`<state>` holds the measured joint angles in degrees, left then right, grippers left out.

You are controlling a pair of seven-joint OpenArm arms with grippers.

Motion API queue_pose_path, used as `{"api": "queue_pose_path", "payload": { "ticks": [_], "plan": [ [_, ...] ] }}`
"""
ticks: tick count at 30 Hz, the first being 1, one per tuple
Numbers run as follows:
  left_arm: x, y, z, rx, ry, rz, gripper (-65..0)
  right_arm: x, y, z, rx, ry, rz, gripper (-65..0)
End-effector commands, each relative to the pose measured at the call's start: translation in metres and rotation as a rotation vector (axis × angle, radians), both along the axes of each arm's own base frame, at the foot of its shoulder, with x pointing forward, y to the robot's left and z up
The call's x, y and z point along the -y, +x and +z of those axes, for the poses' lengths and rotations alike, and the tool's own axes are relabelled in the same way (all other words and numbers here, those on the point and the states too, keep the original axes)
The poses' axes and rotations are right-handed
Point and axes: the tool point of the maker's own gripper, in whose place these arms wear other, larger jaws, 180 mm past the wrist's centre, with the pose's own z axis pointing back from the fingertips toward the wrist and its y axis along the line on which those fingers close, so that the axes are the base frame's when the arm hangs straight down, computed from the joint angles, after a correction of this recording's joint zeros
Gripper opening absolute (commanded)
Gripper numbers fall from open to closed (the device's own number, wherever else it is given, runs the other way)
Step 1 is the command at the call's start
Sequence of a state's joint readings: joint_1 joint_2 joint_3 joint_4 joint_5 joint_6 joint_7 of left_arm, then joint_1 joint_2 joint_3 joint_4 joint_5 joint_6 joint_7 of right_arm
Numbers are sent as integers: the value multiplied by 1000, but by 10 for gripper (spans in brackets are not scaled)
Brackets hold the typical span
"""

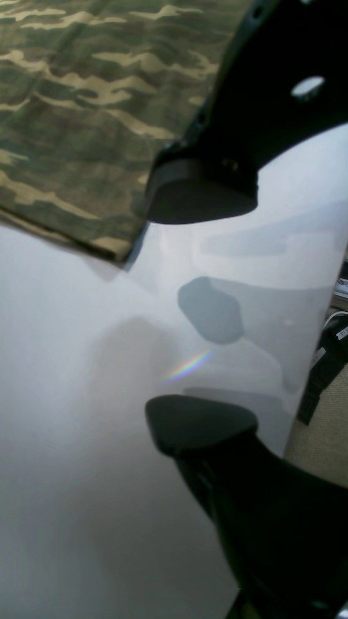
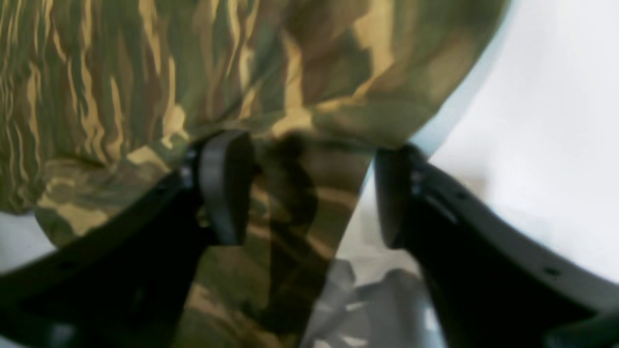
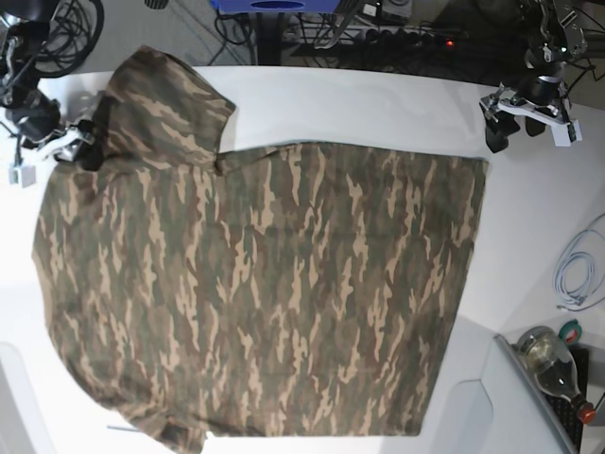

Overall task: Layout the t-shirt on the table in an organized manner, then fold the t-shirt properly
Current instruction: 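Grasp the shirt edge with both grippers and pull it taut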

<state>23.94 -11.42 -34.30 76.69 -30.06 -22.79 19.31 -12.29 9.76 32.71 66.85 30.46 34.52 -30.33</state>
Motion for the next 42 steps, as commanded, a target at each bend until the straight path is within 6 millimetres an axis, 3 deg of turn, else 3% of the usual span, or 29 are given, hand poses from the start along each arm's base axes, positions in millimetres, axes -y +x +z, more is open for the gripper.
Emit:
{"api": "queue_pose_path", "payload": {
  "ticks": [1, 6, 7, 12, 18, 21, 29, 31, 33, 34, 38, 42],
  "plan": [
    [-6, 6, 10, 34, 17, -7, -127, 1, -8, -4, -41, -12, 12, -339],
    [5, 13, 8, 52, -9, -1, -127, 1, 0, -2, -26, -9, 8, -632],
    [6, 18, 10, 63, -11, -3, -127, 0, 1, -1, -25, -8, 8, -650],
    [7, 31, 9, 80, -26, 7, -127, -2, 2, -1, -22, -6, 11, -645],
    [7, 42, -9, 64, -75, 42, -128, -1, 3, 0, -20, -7, 11, -645],
    [28, 48, -24, 36, -119, 11, -156, -1, 3, 0, -20, -7, 11, -645],
    [73, 60, -49, -14, -199, -61, -329, -1, 2, -1, -21, -7, 11, -645],
    [77, 59, -52, -17, -210, -58, -431, -1, 2, -1, -23, -7, 11, -645],
    [78, 60, -51, -14, -209, -64, -615, -1, 1, -1, -23, -8, 12, -647],
    [79, 60, -50, -12, -208, -67, -650, -1, 1, -1, -23, -8, 12, -647],
    [79, 62, -39, -9, -191, -95, -650, 2, 2, 7, -4, -32, 17, -647],
    [72, 66, -7, 21, -144, -125, -650, -4, 6, 32, 24, -79, 73, -648]
  ]
}}
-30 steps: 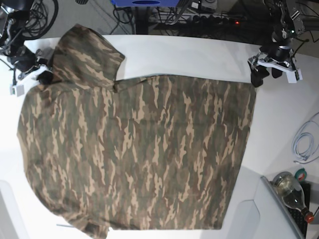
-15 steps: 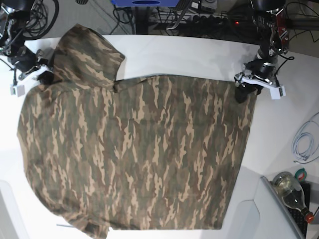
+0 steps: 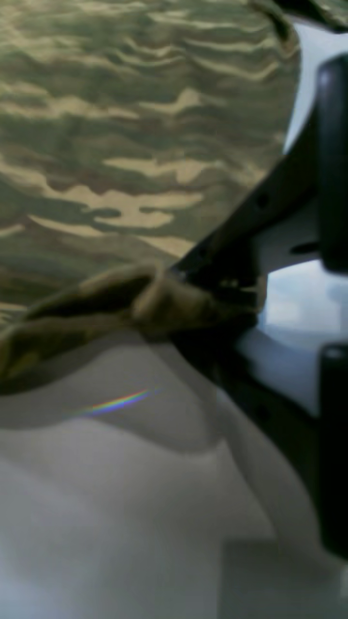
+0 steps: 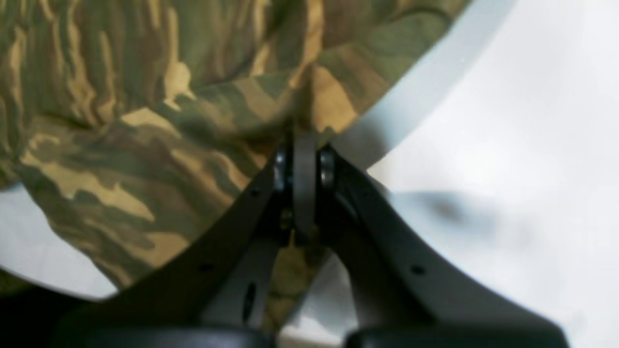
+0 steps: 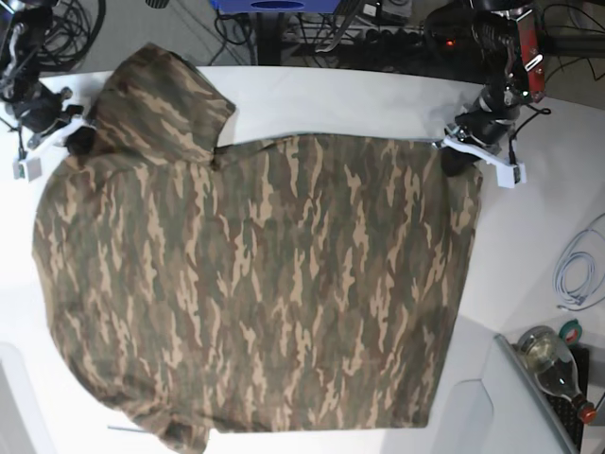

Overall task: Layout the t-shirt on the table in an organized manner, then fold the t-shirt properly
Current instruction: 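Grasp the shirt edge with both grippers and pull it taut, then release the edge and reposition both grippers along the shirt edge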

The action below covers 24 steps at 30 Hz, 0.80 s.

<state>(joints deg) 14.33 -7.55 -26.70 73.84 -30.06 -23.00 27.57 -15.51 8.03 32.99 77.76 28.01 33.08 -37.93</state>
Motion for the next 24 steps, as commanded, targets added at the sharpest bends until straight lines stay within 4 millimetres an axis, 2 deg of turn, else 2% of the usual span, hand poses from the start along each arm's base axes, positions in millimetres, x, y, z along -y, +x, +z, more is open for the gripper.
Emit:
{"api": "queue_pose_path", "payload": {
  "ticks": [1, 4, 7, 9, 13, 16, 19, 21, 24],
  "plan": [
    [-10, 12, 21, 65, 22, 17, -650, -2, 17, 19, 72, -3, 12, -648],
    [-26, 10, 39, 76, 47, 55, -650, 5, 12, 32, 60, -40, 16, -648],
    [-40, -6, 44, 24, 71, 68, -650, 11, 2, 36, 6, -57, 15, -648],
    [-41, -17, 49, 11, 89, 64, -650, 13, -6, 40, -22, -77, 27, -648],
    [-31, -26, 64, 33, 115, 39, -650, 12, -3, 55, -19, -116, 65, -648],
    [-26, -19, 74, 63, 123, 29, -650, 11, 10, 66, -7, -135, 82, -648],
    [-20, -1, 84, 109, 118, 21, -650, 15, 25, 72, -10, -127, 39, -647],
    [-15, 10, 87, 126, 110, 20, -650, 19, 39, 79, 8, -118, -10, -647],
    [-7, 31, 93, 148, 92, 39, -650, 14, 68, 89, 43, -111, 0, -647]
  ]
}}
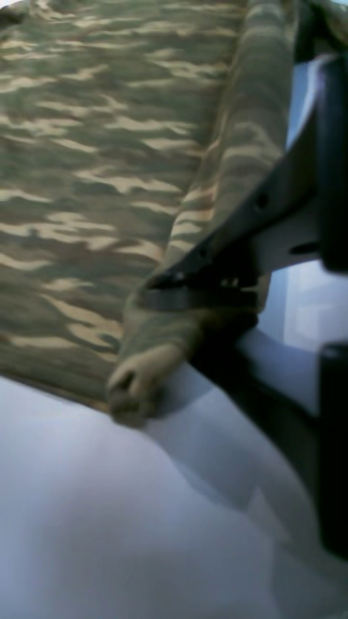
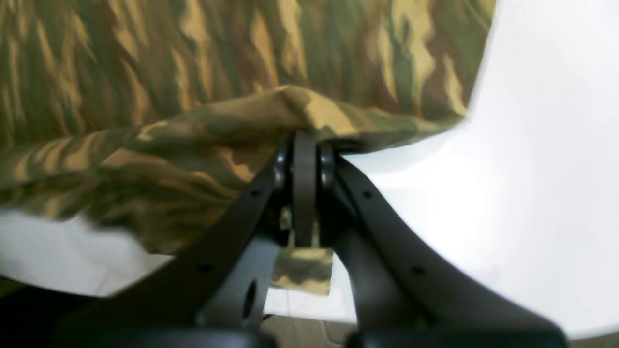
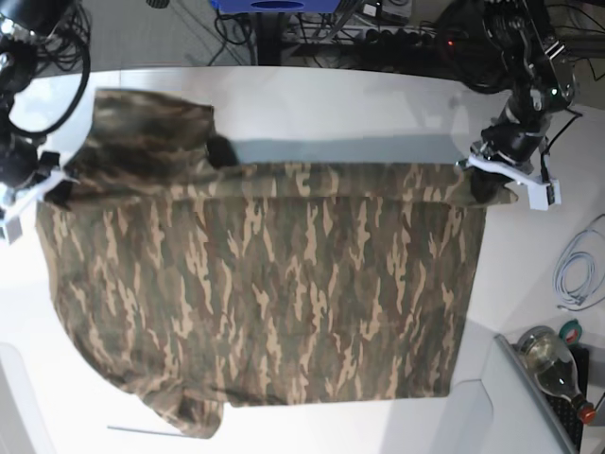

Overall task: Layout the t-shirt on the table in an organized manner, then fold the t-shirt properly
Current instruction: 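Release the edge and reposition both grippers along the shirt edge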

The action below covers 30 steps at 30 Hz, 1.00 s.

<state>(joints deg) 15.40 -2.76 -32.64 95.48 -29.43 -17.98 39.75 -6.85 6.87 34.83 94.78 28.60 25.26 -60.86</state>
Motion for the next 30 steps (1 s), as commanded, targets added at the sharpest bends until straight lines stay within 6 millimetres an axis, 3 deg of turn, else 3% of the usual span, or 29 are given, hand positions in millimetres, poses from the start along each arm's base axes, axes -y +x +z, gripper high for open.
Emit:
{"api": "queue_pose_path", "payload": {
  "ticks": [1, 5, 12, 16, 25, 30],
  "plan": [
    [1, 15, 16, 65, 5, -2, -650, 8, 21, 15, 57, -15, -3, -647],
    [13, 43, 20, 92, -25, -15, -650, 10, 53, 9, 33, 28, -21, -648],
    [12, 73, -3, 64, -107, 23, -650, 17, 97, -7, 14, 57, -35, -648],
    [13, 83, -12, 45, -142, 35, -650, 17, 110, -19, 17, 60, -36, -648],
    [6, 91, -19, 26, -165, 105, -650, 2, 138, -19, 62, 58, 3, -648],
    [0, 93, -17, 71, -145, 144, -650, 7, 141, -36, 34, 62, -20, -648]
  ]
}}
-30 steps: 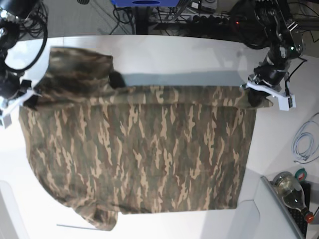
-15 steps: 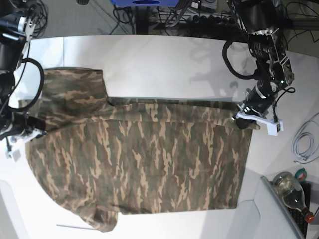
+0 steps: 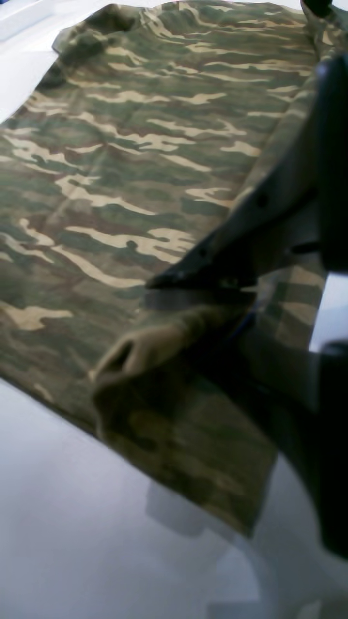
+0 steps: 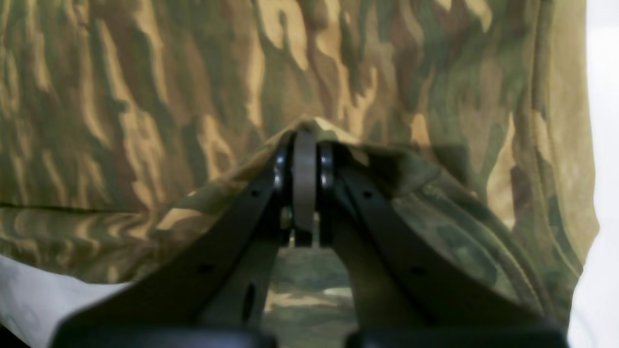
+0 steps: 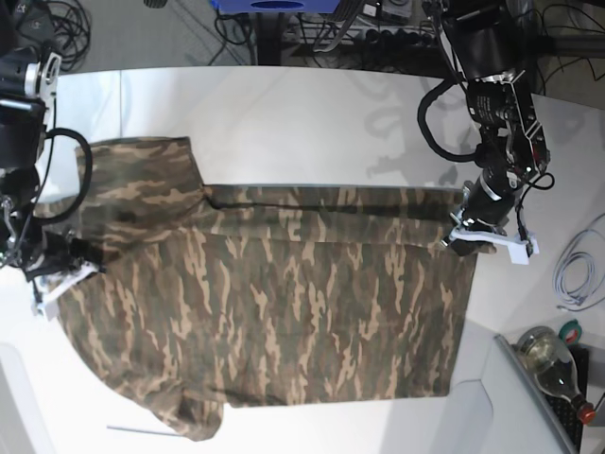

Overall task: Layout the t-shirt on the table in an organized manner, then fold the t-shirt properly
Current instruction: 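Release the edge and reposition both grippers along the shirt edge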

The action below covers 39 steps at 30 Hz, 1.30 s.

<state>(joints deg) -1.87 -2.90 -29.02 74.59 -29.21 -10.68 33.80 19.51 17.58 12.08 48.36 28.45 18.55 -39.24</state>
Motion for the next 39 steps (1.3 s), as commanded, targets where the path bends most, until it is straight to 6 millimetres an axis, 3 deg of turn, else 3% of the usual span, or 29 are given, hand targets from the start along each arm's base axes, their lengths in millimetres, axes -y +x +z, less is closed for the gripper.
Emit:
{"api": "queue_pose_path", "payload": {
  "ticks": [1, 8, 9, 13, 15, 18, 21, 23, 26, 31, 37, 39],
  "plan": [
    [-4, 9, 11, 44, 6, 6, -650, 12, 18, 18, 63, -11, -22, -648],
    [-11, 8, -14, -6, 42, 22, -650, 23, 13, 9, 37, -48, -29, -630],
    [-11, 7, -15, -9, 44, 23, -650, 23, 13, 10, 35, -54, -27, -602],
    [-12, 10, -9, 11, 44, 29, -650, 27, 15, 15, 58, -55, -39, -371],
    [-16, 13, 0, 34, 56, 34, -635, 40, 9, 23, 99, -57, -83, -321],
    [-19, 19, 18, 80, 81, 33, -416, 42, -11, 39, 177, -77, -112, -323],
    [-23, 21, 38, 130, 116, 28, -244, 34, -54, 55, 196, -123, -95, -315],
    [-26, 21, 50, 158, 139, 25, -155, 24, -82, 55, 181, -133, -91, -314],
    [-30, 9, 65, 186, 188, 19, -89, 17, -115, 35, 115, -124, -92, -293],
    [-61, -48, 70, 164, 274, 41, -86, 16, -142, -7, 8, -76, -122, -138],
    [-95, -106, 63, 125, 331, 9, -87, 13, -160, -33, -67, -39, -144, -137],
    [-105, -118, 64, 118, 351, 13, -87, 1, -162, -39, -81, -24, -101, -194]
  ]
}}
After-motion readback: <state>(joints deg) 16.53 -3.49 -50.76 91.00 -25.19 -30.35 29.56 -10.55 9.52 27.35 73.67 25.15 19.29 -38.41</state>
